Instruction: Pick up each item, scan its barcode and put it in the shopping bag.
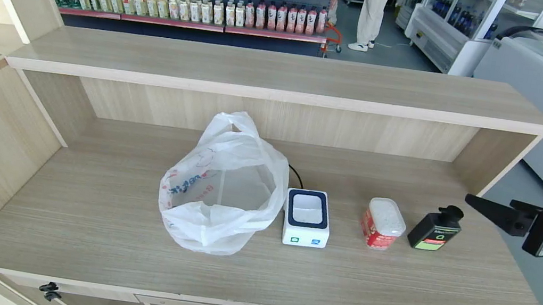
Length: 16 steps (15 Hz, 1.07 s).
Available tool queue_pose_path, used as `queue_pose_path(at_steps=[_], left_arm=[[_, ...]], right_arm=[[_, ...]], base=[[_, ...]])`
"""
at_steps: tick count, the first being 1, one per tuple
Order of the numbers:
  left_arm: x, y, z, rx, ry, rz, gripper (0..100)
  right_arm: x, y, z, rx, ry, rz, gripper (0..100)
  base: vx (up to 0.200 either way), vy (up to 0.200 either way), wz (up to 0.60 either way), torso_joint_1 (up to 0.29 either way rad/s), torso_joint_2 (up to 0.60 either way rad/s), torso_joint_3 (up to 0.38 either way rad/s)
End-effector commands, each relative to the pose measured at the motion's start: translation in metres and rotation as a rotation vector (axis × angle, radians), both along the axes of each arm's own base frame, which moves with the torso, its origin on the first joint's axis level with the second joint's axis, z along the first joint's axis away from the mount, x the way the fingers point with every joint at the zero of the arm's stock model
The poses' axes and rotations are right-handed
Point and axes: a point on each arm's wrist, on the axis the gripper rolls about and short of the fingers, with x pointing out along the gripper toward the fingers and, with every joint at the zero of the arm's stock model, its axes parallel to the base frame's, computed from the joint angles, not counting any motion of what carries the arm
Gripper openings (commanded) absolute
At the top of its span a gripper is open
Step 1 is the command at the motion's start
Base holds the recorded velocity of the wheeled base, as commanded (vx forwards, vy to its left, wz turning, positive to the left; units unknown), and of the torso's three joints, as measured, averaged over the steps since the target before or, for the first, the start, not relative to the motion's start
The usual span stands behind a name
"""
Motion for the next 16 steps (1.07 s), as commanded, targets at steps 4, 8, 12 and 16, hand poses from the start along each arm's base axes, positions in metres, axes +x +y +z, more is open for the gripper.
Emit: queue_pose_path(at_steps=[4, 8, 12, 16], left_arm=[[0.000, 0.000, 0.000, -0.001, 0.002, 0.000, 100], [0.000, 0.000, 0.000, -0.001, 0.002, 0.000, 100], [0.000, 0.000, 0.000, -0.001, 0.002, 0.000, 100], [0.000, 0.000, 0.000, -0.001, 0.002, 0.000, 100]], right_arm=[[0.066, -0.002, -0.079, -0.103, 0.182, 0.025, 100], [0.071, 0.000, -0.104, -0.089, 0.200, 0.083, 100], [0.073, 0.001, -0.120, -0.069, 0.263, 0.098, 100], [0.078, 0.000, -0.130, -0.067, 0.276, 0.096, 100]], base=[[0.000, 0.000, 0.00, 0.000, 0.00, 0.000], [0.000, 0.000, 0.00, 0.000, 0.00, 0.000], [0.000, 0.000, 0.00, 0.000, 0.00, 0.000], [0.000, 0.000, 0.00, 0.000, 0.00, 0.000]])
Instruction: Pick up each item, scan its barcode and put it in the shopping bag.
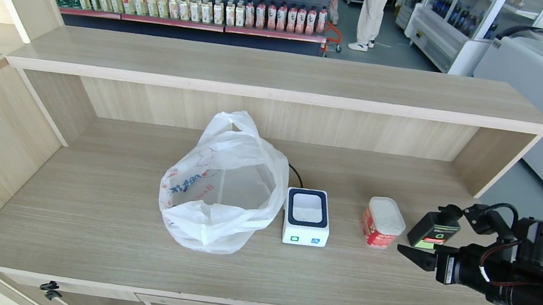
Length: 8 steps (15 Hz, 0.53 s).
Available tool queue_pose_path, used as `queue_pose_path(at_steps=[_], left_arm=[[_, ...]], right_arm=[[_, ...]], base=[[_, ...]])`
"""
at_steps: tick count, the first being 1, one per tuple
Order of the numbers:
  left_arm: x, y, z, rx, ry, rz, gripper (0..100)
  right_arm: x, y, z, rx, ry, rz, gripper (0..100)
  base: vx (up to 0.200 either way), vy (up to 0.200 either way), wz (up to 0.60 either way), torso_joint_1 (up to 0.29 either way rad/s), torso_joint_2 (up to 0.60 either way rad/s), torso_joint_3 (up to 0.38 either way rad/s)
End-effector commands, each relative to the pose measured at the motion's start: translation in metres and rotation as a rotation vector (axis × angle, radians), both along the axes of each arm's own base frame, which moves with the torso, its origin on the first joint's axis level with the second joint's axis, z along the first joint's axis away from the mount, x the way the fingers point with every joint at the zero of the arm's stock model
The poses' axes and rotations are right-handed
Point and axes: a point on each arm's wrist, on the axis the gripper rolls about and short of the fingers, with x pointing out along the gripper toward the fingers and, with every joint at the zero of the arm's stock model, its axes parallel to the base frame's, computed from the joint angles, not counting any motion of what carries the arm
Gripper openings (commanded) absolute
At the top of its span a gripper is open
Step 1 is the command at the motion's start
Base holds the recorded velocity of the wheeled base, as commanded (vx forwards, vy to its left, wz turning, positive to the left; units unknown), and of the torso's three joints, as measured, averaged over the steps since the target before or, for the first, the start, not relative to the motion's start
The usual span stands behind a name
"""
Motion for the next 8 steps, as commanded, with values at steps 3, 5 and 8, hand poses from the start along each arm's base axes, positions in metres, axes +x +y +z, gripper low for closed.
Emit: queue_pose_path(at_steps=[3, 5, 8], left_arm=[[0.000, 0.000, 0.000, 0.000, 0.002, 0.000, 100], [0.000, 0.000, 0.000, 0.000, 0.002, 0.000, 100], [0.000, 0.000, 0.000, 0.000, 0.002, 0.000, 100]], right_arm=[[0.013, 0.000, -0.016, -0.004, -0.025, 0.003, 100], [0.017, 0.001, -0.023, -0.002, -0.026, 0.014, 100], [0.022, 0.002, -0.031, 0.007, -0.030, 0.035, 100]], base=[[0.000, 0.000, 0.00, 0.000, 0.00, 0.000], [0.000, 0.000, 0.00, 0.000, 0.00, 0.000], [0.000, 0.000, 0.00, 0.000, 0.00, 0.000]])
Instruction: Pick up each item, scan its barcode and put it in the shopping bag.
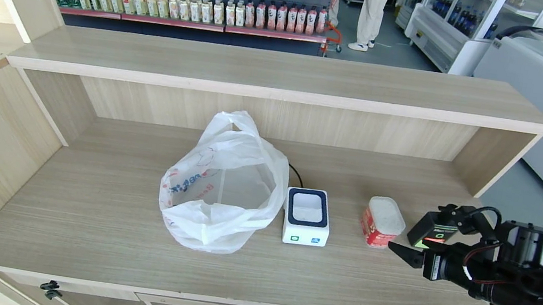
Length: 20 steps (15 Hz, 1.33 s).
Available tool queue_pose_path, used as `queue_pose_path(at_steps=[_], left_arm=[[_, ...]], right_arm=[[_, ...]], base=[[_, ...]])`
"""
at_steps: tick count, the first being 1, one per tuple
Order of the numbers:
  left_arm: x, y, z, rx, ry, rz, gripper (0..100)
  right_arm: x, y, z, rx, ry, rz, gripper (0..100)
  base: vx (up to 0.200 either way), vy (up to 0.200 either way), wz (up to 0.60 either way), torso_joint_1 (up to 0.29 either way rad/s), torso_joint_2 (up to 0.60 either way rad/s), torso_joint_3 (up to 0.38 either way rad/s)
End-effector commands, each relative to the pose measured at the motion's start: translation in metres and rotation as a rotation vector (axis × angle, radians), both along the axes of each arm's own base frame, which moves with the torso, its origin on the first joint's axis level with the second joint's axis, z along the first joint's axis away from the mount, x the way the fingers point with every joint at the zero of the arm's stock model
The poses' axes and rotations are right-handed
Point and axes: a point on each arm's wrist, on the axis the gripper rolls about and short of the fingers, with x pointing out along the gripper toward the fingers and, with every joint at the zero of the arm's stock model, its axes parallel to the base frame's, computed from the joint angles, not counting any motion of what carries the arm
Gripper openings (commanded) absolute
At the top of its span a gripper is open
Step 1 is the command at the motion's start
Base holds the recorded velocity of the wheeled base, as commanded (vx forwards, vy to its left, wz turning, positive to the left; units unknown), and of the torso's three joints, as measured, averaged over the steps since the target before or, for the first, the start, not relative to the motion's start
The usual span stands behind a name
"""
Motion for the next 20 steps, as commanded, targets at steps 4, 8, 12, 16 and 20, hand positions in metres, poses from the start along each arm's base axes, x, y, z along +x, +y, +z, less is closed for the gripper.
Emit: queue_pose_path(at_steps=[4, 8, 12, 16, 20], left_arm=[[0.000, 0.000, 0.000, 0.000, 0.000, 0.000, 100], [0.000, 0.000, 0.000, 0.000, 0.000, 0.000, 100], [0.000, 0.000, 0.000, 0.000, 0.000, 0.000, 100], [0.000, 0.000, 0.000, 0.000, 0.000, 0.000, 100], [0.000, 0.000, 0.000, 0.000, 0.002, 0.000, 100]], right_arm=[[0.021, 0.001, -0.016, 0.012, -0.024, 0.034, 100], [0.040, 0.004, -0.022, 0.019, -0.042, 0.054, 100], [0.052, 0.009, -0.025, 0.051, -0.077, 0.143, 100], [0.063, 0.012, -0.029, 0.057, -0.097, 0.152, 100], [0.071, 0.012, -0.038, 0.065, -0.110, 0.175, 100]], base=[[0.000, 0.000, 0.00, 0.000, 0.00, 0.000], [0.000, 0.000, 0.00, 0.000, 0.00, 0.000], [0.000, 0.000, 0.00, 0.000, 0.00, 0.000], [0.000, 0.000, 0.00, 0.000, 0.00, 0.000], [0.000, 0.000, 0.00, 0.000, 0.00, 0.000]])
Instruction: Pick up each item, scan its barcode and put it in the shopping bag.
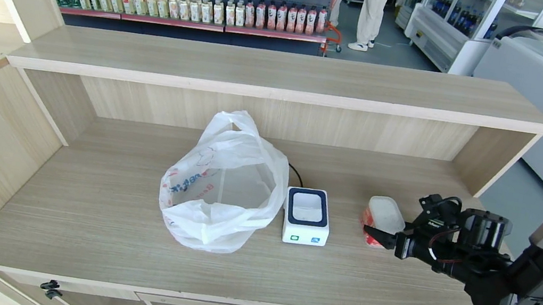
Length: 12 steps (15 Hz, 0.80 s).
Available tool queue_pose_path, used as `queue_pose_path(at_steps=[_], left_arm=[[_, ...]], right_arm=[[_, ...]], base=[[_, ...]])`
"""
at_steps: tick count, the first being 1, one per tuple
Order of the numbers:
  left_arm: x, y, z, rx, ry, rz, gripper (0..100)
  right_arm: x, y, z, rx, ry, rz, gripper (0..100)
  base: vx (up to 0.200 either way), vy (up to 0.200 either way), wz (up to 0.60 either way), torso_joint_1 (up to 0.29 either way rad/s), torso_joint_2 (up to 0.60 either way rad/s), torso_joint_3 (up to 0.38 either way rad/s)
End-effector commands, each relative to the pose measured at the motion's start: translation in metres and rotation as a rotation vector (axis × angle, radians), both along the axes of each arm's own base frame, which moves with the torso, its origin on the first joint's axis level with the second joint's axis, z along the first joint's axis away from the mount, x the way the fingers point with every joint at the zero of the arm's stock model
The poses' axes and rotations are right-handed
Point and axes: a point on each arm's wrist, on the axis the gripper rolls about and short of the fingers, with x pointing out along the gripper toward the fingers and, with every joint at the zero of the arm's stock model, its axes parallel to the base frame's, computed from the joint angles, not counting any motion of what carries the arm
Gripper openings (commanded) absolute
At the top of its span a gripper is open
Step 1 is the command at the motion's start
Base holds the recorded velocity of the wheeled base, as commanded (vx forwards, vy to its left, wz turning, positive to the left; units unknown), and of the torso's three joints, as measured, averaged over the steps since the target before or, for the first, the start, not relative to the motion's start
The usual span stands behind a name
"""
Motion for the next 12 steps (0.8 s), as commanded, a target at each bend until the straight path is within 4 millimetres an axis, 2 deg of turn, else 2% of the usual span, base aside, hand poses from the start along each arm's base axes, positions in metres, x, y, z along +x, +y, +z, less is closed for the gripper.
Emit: queue_pose_path(at_steps=[1, 4, 10, 11, 12], left_arm=[[0.000, 0.000, 0.000, 0.000, 0.002, 0.000, 100], [0.000, 0.000, 0.000, 0.000, 0.000, 0.000, 100], [0.000, 0.000, 0.000, 0.000, 0.002, 0.000, 100], [0.000, 0.000, 0.000, -0.002, 0.002, 0.000, 100], [0.000, 0.000, 0.000, 0.000, 0.002, 0.000, 100]], right_arm=[[0.006, 0.000, -0.009, 0.004, -0.005, 0.012, 100], [0.016, 0.003, -0.013, 0.007, -0.035, 0.024, 100], [0.017, 0.007, -0.014, 0.021, -0.038, 0.076, 100], [0.018, 0.007, -0.013, 0.021, -0.043, 0.077, 0], [0.019, 0.007, -0.013, 0.023, -0.045, 0.080, 0]], base=[[0.000, 0.000, 0.00, 0.000, 0.00, 0.000], [0.000, 0.000, 0.00, 0.000, 0.00, 0.000], [0.000, 0.000, 0.00, 0.000, 0.00, 0.000], [0.000, 0.000, 0.00, 0.000, 0.00, 0.000], [0.000, 0.000, 0.00, 0.000, 0.00, 0.000]])
